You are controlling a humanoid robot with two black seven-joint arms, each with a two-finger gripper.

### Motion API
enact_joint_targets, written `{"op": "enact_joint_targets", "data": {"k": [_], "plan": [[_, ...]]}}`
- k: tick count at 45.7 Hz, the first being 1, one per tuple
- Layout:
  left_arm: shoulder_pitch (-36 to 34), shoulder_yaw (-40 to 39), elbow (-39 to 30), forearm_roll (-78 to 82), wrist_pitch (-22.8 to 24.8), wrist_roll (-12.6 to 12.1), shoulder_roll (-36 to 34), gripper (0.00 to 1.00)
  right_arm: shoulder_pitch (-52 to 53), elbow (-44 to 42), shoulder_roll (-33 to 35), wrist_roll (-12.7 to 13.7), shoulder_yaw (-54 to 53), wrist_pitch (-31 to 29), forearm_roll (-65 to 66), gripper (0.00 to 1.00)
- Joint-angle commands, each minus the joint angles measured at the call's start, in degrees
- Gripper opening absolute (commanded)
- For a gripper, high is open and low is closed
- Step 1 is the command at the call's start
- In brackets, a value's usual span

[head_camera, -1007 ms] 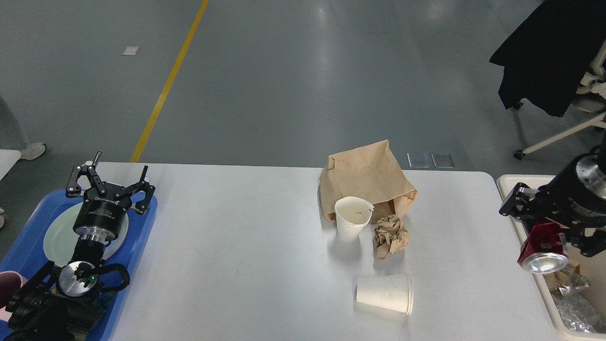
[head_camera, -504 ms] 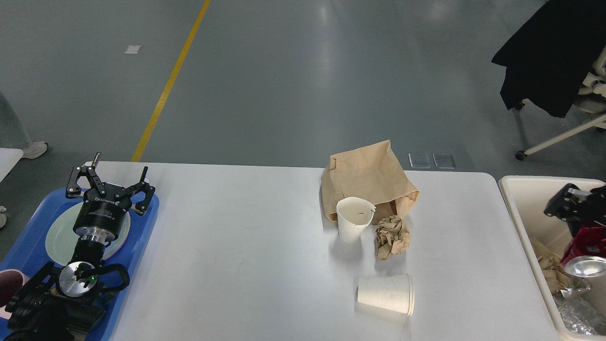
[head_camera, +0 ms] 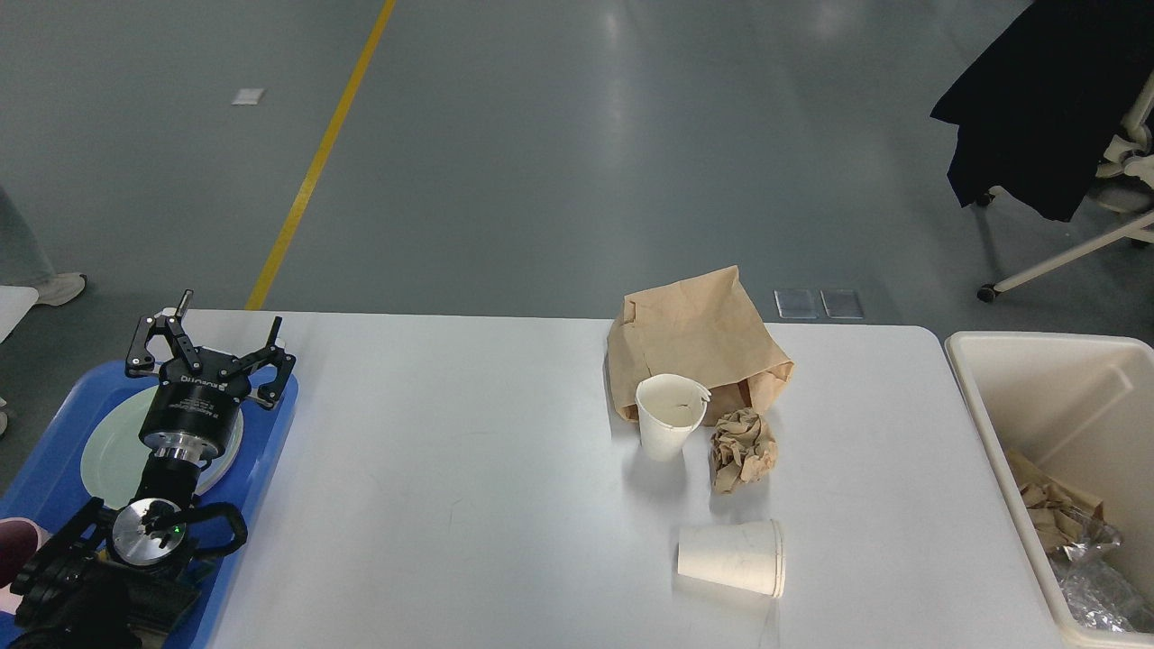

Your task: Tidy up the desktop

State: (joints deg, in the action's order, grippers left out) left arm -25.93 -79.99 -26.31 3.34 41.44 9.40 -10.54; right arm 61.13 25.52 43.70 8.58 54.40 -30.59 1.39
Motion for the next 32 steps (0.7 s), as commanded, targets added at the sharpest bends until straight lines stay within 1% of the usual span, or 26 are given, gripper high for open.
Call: {"op": "enact_joint_targets", "data": {"k": [1,3,5,6,10,13,17,32], "plan": [[-0.1,0.0,-0.1,0.0,0.0,0.0,0.0,0.96,-14.5,-16.9,-8.7,-0.1,-5.6,2.6,0.0,0.0],[-0.1,0.0,0.0,0.0,0.0,0.0,0.0,0.96,-18.3,-21.6,-12.0,-0.1,-5.9,5.0,-0.1,0.0],[0.0,0.0,-0.1,0.0,0.0,0.0,0.0,0.96,-21.6,-24.6,-14.8,-0.1,-5.8,8.1,0.0,0.0],[0.0,0.0,-0.1,0.0,0.0,0.0,0.0,0.96,-24.2,-25.9,-17.1,-0.1,-5.7,12.1,0.0,0.0],[0.0,0.0,0.0,0.0,0.0,0.0,0.0,0.96,-27.5,-26.1,-20.1,0.2,-5.2,20.6,0.2,0.0],[-0.1,-0.1,-0.1,0.0,0.0,0.0,0.0,0.96,-29.1,-26.1,-21.3,0.3,-5.3,23.8,0.8,0.0],[0.0,-0.1,0.0,0.0,0.0,0.0,0.0,0.96,-30.1,-26.1,-21.7,0.2,-5.6,25.0,1.4,0.0],[0.0,0.0,-0.1,0.0,0.0,0.0,0.0,0.96,-30.7,-26.0,-22.3,0.0,-5.9,25.6,1.3,0.0]]}}
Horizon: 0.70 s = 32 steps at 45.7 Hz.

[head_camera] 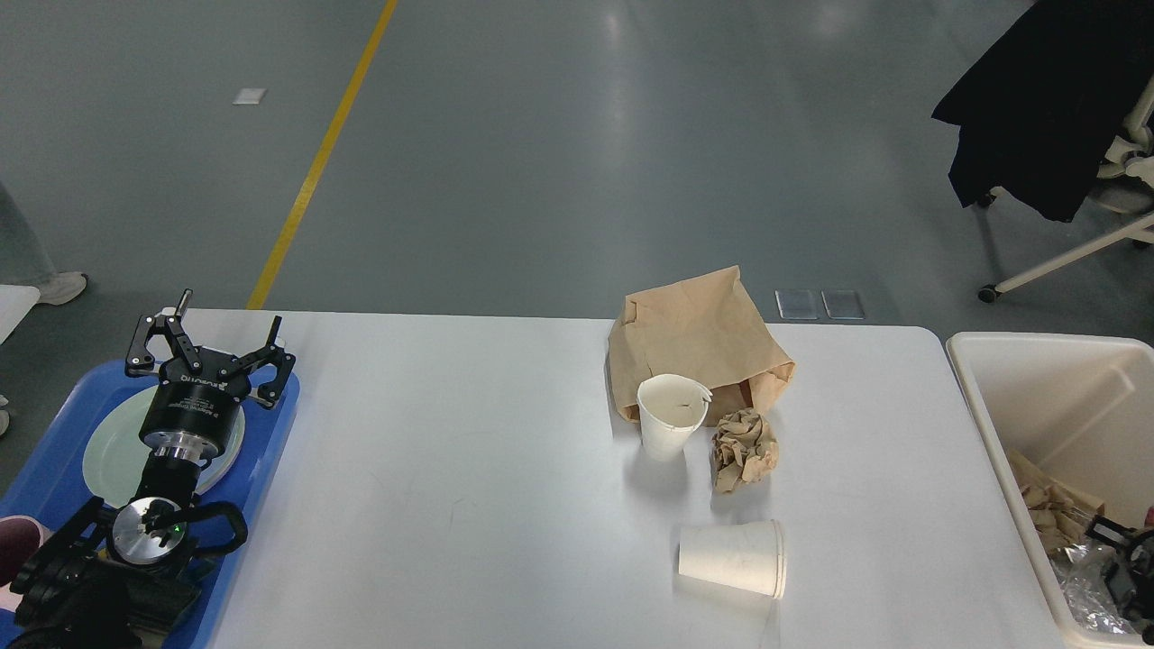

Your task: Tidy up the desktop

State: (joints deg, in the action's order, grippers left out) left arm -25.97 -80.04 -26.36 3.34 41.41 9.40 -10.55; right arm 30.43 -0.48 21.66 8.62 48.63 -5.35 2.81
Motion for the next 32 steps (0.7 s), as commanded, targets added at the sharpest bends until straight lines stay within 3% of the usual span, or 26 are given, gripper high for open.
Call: {"op": "enact_joint_targets", "data": {"k": [1,3,8,11,32], "plan": [[0.0,0.1,0.1,0.0,0.0,0.0,0.0,0.96,0.0,0.0,-0.2,0.0,-0.1,0.3,0.0,0.0],[0.0,0.1,0.0,0.0,0.0,0.0,0.0,0.96,-0.1,0.0,-0.2,0.0,-0.2,0.5,-0.1,0.06],[0.0,0.0,0.0,0.0,0.1,0.0,0.0,0.96,-0.6,-0.1,-0.6,-0.1,-0.2,3.8,-0.2,0.74],[0.0,0.0,0.0,0.0,0.0,0.0,0.0,0.96,-1.2,-0.1,-1.6,-0.1,-0.3,7.3,-0.2,0.98],[0.0,0.1,0.0,0.0,0.0,0.0,0.0,0.96,-2.0,0.0,-2.1,-0.1,-0.3,8.6,-0.1,1.0]]}}
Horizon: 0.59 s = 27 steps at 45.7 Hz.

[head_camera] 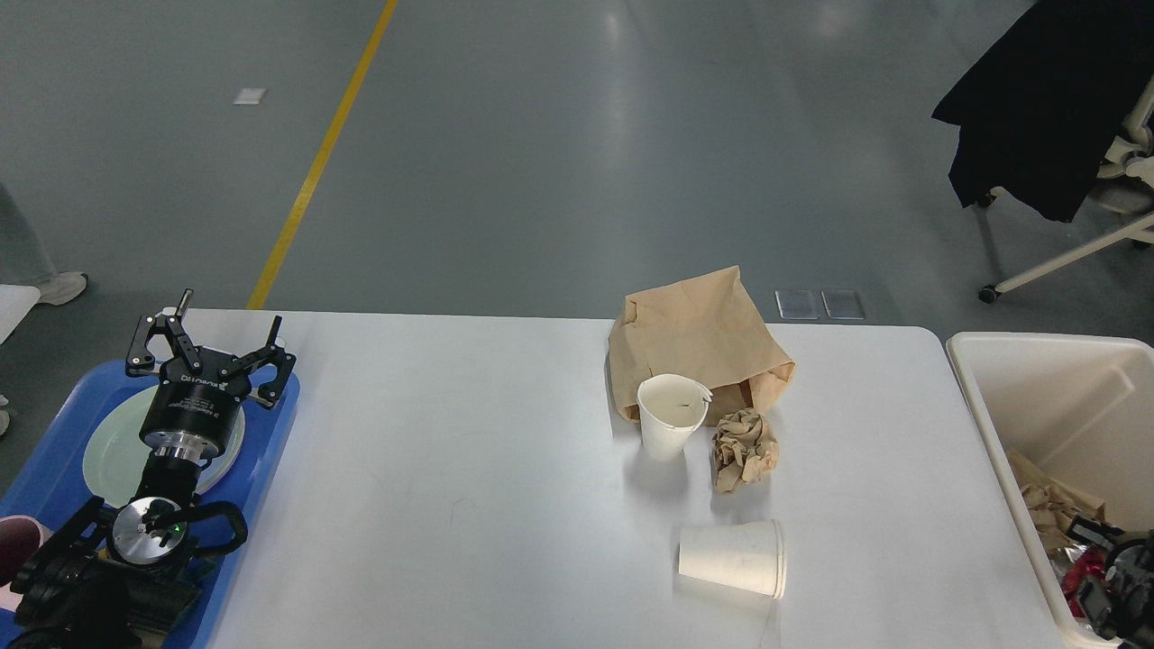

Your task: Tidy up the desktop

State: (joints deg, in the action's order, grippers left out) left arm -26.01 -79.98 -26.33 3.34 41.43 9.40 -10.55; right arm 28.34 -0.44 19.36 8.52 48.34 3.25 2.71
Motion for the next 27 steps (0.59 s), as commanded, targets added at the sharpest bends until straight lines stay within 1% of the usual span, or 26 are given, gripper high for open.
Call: {"op": "enact_joint_targets", "data": {"k": [1,13,18,20,22,27], "plan": [[0.0,0.0,0.0,0.0,0.1,0.0,0.0,0.96,0.1,0.0,0.2,0.0,0.0,0.0,0.0,1.0],[0.0,0.0,0.0,0.0,0.0,0.0,0.0,0.96,0.3,0.3,0.8,0.1,0.0,0.0,0.0,1.0],[0.0,0.0,0.0,0.0,0.0,0.0,0.0,0.96,1.5,2.3,1.5,0.1,0.1,-0.2,0.0,1.0],[0.0,0.0,0.0,0.0,0.0,0.0,0.0,0.96,3.2,4.6,2.3,0.4,0.5,-0.3,0.2,1.0],[0.0,0.0,0.0,0.0,0.1,0.0,0.0,0.96,5.3,8.2,4.4,0.6,0.9,-0.5,0.5,1.0],[0.0,0.0,0.0,0.0,0.1,0.0,0.0,0.96,14.6,22.4,11.1,1.0,3.0,-2.0,4.7,1.0]]}}
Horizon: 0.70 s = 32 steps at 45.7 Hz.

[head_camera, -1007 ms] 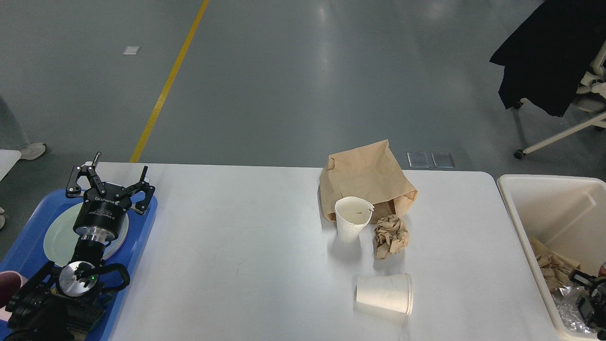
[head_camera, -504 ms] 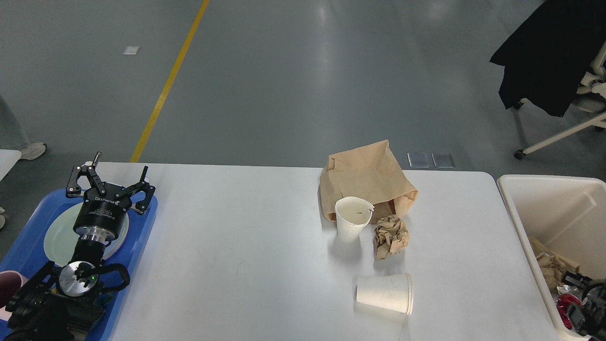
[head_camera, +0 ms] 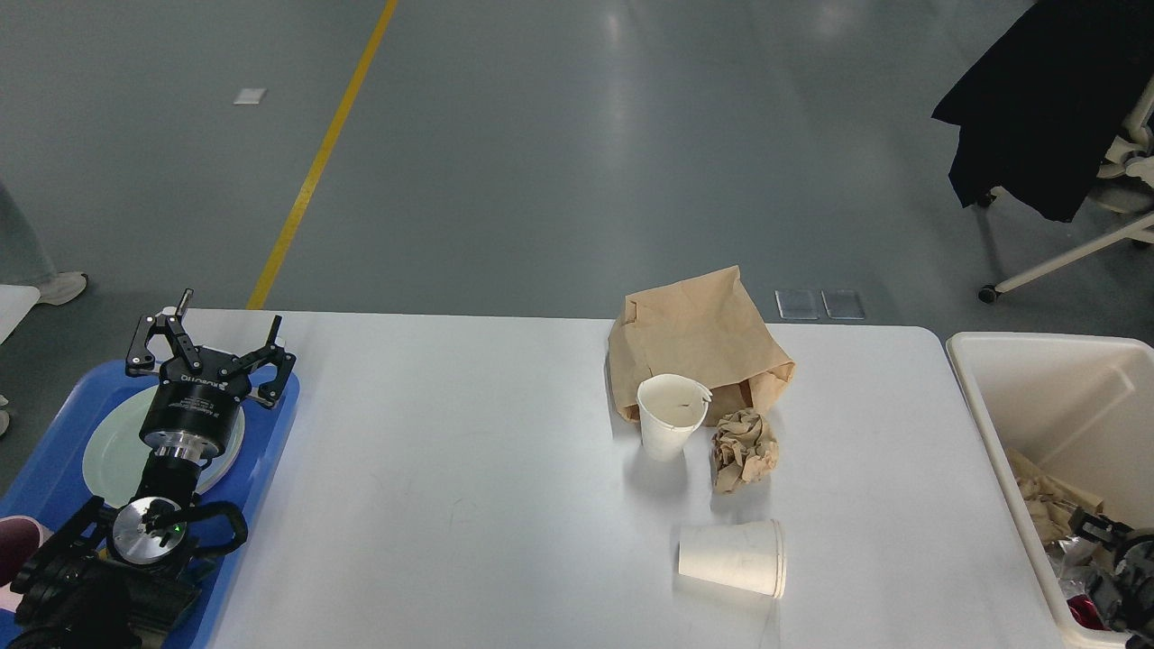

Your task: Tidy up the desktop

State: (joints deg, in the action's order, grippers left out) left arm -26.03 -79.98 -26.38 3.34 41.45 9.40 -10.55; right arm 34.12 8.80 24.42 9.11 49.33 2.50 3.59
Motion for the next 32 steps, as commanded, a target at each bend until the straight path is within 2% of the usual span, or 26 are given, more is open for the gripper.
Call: {"op": "enact_joint_targets", "data": {"k": [1,3,9,16,19,23,27,29,32], "plan": [[0.0,0.0,0.0,0.0,0.0,0.0,0.0,0.96,11.5,16.3,7.3,0.6,2.6,-1.4,5.3,1.0],[0.0,0.0,0.0,0.0,0.0,0.0,0.0,0.96,17.5,23.9,9.7,1.7,4.7,-1.9,8.5,1.0],[0.0,0.0,0.0,0.0,0.0,0.0,0.0,0.96,41.1,47.5,13.4,7.3,16.5,-4.0,15.9,1.0],[0.0,0.0,0.0,0.0,0.0,0.0,0.0,0.96,62.4,62.2,9.4,9.3,26.4,-8.8,15.8,1.0],[0.0,0.0,0.0,0.0,0.0,0.0,0.0,0.96,69.3,65.0,5.0,10.3,28.8,-14.8,15.8,1.0],[0.0,0.0,0.0,0.0,0.0,0.0,0.0,0.96,77.3,65.5,-1.3,10.8,30.4,-27.9,15.7,1.0],[0.0,0.0,0.0,0.0,0.0,0.0,0.0,0.96,85.1,66.0,-4.7,10.8,29.9,-39.2,15.4,1.0],[0.0,0.0,0.0,0.0,0.0,0.0,0.0,0.96,89.2,67.5,-6.9,10.6,28.9,-43.0,14.6,1.0],[0.0,0.0,0.1,0.0,0.0,0.0,0.0,0.96,94.8,72.7,-7.4,10.6,27.1,-44.6,13.0,1.0]]}}
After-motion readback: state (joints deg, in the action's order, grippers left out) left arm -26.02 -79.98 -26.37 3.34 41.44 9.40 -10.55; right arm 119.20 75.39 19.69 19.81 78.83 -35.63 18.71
